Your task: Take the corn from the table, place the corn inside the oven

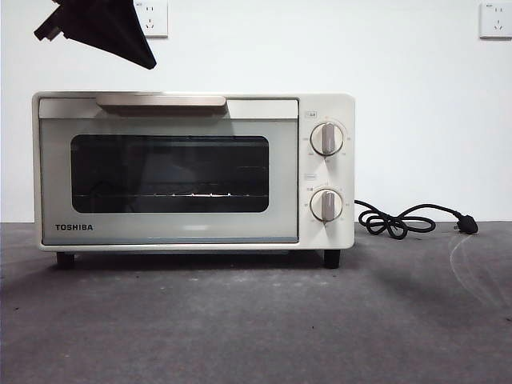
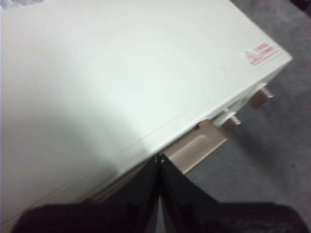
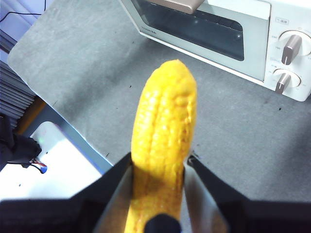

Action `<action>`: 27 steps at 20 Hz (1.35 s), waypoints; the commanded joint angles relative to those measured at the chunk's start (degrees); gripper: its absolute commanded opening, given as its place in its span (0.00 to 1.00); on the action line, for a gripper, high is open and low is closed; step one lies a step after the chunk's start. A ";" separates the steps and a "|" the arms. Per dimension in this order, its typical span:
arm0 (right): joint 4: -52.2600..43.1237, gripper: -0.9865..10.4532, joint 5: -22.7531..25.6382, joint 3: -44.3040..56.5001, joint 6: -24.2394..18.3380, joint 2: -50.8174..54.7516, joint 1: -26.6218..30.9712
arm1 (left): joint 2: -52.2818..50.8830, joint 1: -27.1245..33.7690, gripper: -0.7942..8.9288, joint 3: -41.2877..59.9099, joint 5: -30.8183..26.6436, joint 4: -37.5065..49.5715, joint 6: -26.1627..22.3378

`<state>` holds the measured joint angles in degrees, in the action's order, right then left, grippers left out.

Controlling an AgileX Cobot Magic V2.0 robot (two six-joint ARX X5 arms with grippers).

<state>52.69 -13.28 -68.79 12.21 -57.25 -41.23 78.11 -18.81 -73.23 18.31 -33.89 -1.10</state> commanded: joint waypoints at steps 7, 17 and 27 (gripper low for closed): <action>-0.37 0.08 0.26 0.04 0.22 0.07 -0.07 | 2.32 -1.42 0.08 -0.07 -7.67 -0.72 -3.72; -0.39 0.08 0.81 0.04 -0.02 0.07 -0.07 | 6.03 -3.48 0.08 -0.07 -7.85 -6.40 -5.09; -0.39 0.08 2.40 0.04 -0.28 0.04 -0.07 | 6.01 -6.82 0.08 -0.07 -7.87 -18.25 -5.73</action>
<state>52.69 -10.92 -68.79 12.19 -57.25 -41.23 81.87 -25.93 -75.33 12.62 -51.40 -6.02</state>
